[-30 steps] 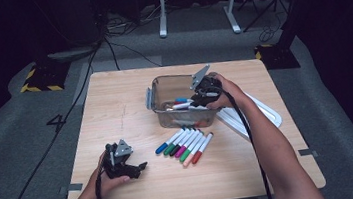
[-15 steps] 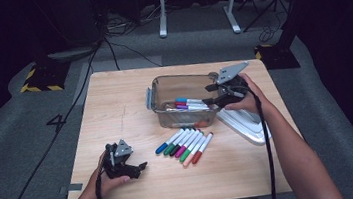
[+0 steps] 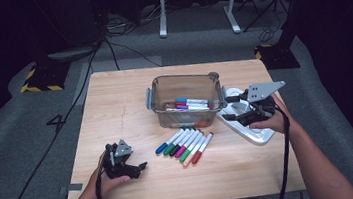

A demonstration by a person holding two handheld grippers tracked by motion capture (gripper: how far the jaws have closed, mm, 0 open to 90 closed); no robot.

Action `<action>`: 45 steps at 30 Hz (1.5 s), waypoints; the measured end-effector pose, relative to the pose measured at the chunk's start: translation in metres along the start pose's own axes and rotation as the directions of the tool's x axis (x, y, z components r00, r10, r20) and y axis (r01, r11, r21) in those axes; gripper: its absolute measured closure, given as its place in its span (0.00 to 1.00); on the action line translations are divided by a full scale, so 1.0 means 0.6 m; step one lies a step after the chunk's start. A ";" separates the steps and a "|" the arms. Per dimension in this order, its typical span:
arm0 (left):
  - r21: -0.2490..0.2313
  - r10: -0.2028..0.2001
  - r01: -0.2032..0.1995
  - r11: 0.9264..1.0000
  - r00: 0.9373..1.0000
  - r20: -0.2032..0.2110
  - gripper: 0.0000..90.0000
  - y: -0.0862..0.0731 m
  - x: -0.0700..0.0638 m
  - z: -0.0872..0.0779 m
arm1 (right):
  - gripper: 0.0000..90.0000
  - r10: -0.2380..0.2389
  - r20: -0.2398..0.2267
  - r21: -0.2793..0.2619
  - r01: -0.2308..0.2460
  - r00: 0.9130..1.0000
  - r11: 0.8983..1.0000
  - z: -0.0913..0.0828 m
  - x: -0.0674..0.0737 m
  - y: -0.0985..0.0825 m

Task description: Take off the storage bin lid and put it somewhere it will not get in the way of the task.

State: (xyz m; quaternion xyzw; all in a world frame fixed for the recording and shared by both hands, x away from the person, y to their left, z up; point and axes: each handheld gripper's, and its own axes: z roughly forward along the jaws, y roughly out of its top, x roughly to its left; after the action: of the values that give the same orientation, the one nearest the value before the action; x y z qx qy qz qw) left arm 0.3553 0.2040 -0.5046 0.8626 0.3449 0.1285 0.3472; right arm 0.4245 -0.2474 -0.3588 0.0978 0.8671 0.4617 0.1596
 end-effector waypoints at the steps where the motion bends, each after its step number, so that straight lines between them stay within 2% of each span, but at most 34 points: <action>1: 0.000 0.000 0.000 1.000 1.000 0.000 0.15 0.000 0.000 0.000 | 0.43 -0.007 -0.010 0.001 0.007 1.000 1.000 0.001 0.014 -0.009; 3: 0.000 0.000 0.000 1.000 1.000 0.000 0.15 0.000 0.000 0.000 | 0.43 -0.008 -0.016 -0.001 0.008 1.000 1.000 0.002 0.019 -0.013; 7: 0.000 -0.001 0.001 1.000 1.000 0.000 0.15 0.000 0.000 0.000 | 0.43 -0.020 -0.069 0.021 0.021 0.997 1.000 0.024 0.051 -0.033; 10: 0.000 0.003 -0.003 1.000 1.000 -0.001 0.15 0.000 0.000 0.000 | 0.44 -0.027 -0.124 0.040 0.032 0.992 0.999 0.050 0.075 -0.048; 11: 0.000 0.003 -0.003 1.000 1.000 -0.001 0.15 0.000 0.000 0.000 | 0.44 -0.027 -0.124 0.040 0.032 0.992 0.999 0.050 0.075 -0.048; 12: 0.000 0.003 -0.003 1.000 1.000 0.000 0.15 0.000 0.000 0.000 | 0.44 -0.033 -0.152 0.058 0.042 0.988 0.997 0.067 0.087 -0.057; 17: 0.000 0.000 0.000 1.000 1.000 0.000 0.15 0.000 0.000 0.000 | 0.44 -0.032 -0.209 0.085 0.051 0.977 0.995 0.101 0.102 -0.068; 19: 0.000 0.000 0.000 1.000 1.000 0.000 0.15 0.000 0.000 0.000 | 0.44 -0.044 -0.216 0.094 0.065 0.975 0.993 0.113 0.108 -0.071; 25: 0.000 0.000 0.000 1.000 1.000 0.000 0.15 0.000 0.000 0.000 | 0.44 -0.038 -0.273 0.104 0.069 0.961 0.992 0.152 0.119 -0.080; 28: 0.000 0.001 -0.001 1.000 1.000 0.000 0.15 0.000 0.000 0.000 | 0.44 -0.049 -0.288 0.120 0.087 0.957 0.989 0.172 0.126 -0.083; 34: 0.000 0.000 0.000 1.000 1.000 0.000 0.15 0.000 0.000 0.000 | 0.44 -0.062 -0.294 0.145 0.109 0.954 0.983 0.198 0.134 -0.088; 42: 0.000 0.003 -0.003 1.000 1.000 -0.001 0.15 0.000 0.000 0.000 | 0.49 -0.056 -0.329 0.171 0.117 0.943 0.978 0.203 0.142 -0.092; 45: 0.000 0.000 0.000 1.000 1.000 -0.001 0.15 0.000 0.000 0.000 | 0.53 -0.070 -0.341 0.184 0.140 0.937 0.973 0.203 0.147 -0.095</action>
State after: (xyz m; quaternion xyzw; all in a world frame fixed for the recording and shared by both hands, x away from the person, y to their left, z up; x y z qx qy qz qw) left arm 0.3552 0.2040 -0.5046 0.8625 0.3451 0.1287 0.3472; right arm 0.3857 -0.1574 -0.4862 -0.0120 0.9286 0.3701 0.0247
